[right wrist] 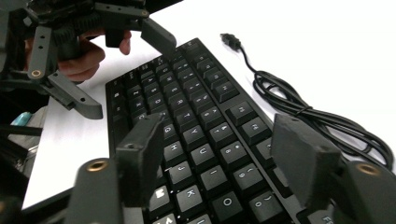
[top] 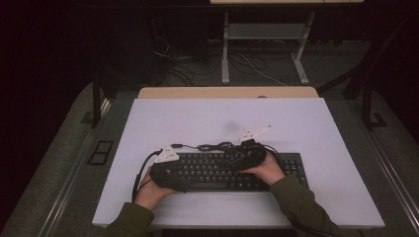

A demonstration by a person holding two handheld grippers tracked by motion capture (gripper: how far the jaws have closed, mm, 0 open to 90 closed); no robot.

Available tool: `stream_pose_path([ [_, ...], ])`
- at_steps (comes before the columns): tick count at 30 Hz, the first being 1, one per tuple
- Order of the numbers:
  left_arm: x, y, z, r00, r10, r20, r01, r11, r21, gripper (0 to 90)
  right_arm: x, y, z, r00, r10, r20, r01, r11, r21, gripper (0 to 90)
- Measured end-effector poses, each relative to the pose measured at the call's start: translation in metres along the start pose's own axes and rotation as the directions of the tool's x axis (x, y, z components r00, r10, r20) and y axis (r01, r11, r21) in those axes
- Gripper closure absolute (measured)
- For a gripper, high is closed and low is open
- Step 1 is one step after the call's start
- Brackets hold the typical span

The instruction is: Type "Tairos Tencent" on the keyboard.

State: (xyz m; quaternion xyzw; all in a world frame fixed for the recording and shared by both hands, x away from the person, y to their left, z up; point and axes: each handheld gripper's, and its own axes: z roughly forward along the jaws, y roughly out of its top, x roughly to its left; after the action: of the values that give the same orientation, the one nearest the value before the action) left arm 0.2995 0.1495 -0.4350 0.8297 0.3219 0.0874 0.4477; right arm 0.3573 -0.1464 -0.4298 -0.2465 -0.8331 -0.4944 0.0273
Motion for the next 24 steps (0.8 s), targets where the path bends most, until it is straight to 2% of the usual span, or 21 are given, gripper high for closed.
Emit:
stream_pose_path([
  [7, 0.0002, 0.0011, 0.0009, 1.0, 0.001, 0.003, -0.001, 1.0, 0.0, 2.2, 0.0013, -0.0023, -0.0011, 0.9995, 0.0, 0.031, 0.001, 1.0, -0.024, 22.1],
  [11, 0.0009, 0.0025, 0.0012, 0.9999, 0.007, 0.008, -0.007, 1.0, -0.005, 4.9, 0.0026, -0.003, -0.0005, 0.9993, -0.006, 0.037, 0.007, 1.0, -0.03, 20.1],
  [18, 0.0007, 0.0064, 0.0017, 0.9998, 0.02, 0.007, -0.02, 0.9997, -0.011, 15.7, 0.0023, -0.0034, -0.0021, 0.9987, -0.01, 0.05, 0.012, 0.999, -0.038, 19.2],
  [20, 0.0006, 0.007, 0.0026, 0.9999, 0.013, 0.008, -0.013, 0.9998, -0.017, 19.2, 0.0014, -0.0032, -0.0033, 0.9987, -0.008, 0.05, 0.01, 0.999, -0.042, 19.3],
  [24, 0.0022, 0.009, 0.0034, 0.9998, 0.015, 0.01, -0.014, 0.9996, -0.024, 28.9, 0.0003, -0.0028, -0.0056, 0.9986, -0.003, 0.052, 0.005, 0.999, -0.047, 19.3],
])
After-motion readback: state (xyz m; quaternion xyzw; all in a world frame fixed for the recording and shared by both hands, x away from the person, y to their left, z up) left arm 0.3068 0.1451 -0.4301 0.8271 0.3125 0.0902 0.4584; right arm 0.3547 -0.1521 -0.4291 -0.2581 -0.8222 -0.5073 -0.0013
